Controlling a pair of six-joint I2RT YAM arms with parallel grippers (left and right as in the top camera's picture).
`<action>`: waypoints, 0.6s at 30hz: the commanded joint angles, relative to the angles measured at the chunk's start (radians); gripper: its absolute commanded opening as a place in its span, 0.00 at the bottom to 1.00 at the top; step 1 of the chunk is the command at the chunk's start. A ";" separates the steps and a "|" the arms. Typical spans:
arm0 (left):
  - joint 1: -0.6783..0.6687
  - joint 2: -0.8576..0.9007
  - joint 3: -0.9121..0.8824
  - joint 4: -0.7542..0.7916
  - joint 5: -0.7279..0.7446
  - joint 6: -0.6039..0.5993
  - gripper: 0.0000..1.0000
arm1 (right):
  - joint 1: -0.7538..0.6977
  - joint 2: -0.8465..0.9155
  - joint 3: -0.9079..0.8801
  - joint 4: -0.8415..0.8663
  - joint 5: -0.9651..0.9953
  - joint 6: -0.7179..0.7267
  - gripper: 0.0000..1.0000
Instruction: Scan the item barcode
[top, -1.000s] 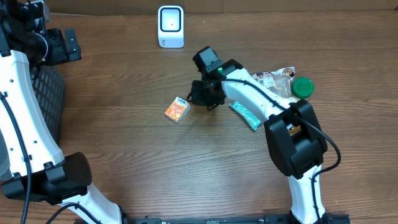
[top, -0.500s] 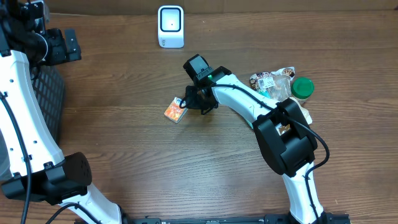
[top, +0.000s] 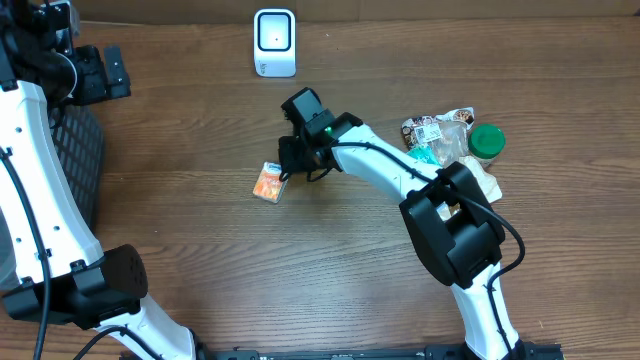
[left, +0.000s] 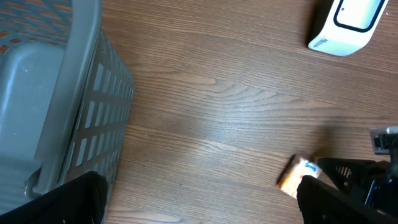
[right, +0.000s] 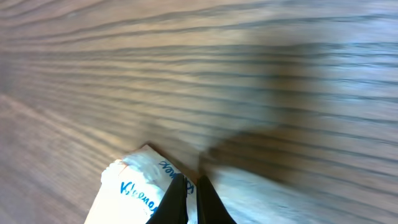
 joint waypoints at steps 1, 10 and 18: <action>0.000 -0.016 0.019 0.000 0.007 0.015 1.00 | -0.016 0.000 0.024 -0.001 -0.013 -0.048 0.04; 0.000 -0.016 0.019 0.000 0.007 0.015 0.99 | -0.052 -0.091 0.130 -0.268 -0.195 0.056 0.09; 0.000 -0.016 0.019 0.000 0.007 0.015 0.99 | 0.089 -0.081 0.075 -0.145 -0.170 0.056 0.04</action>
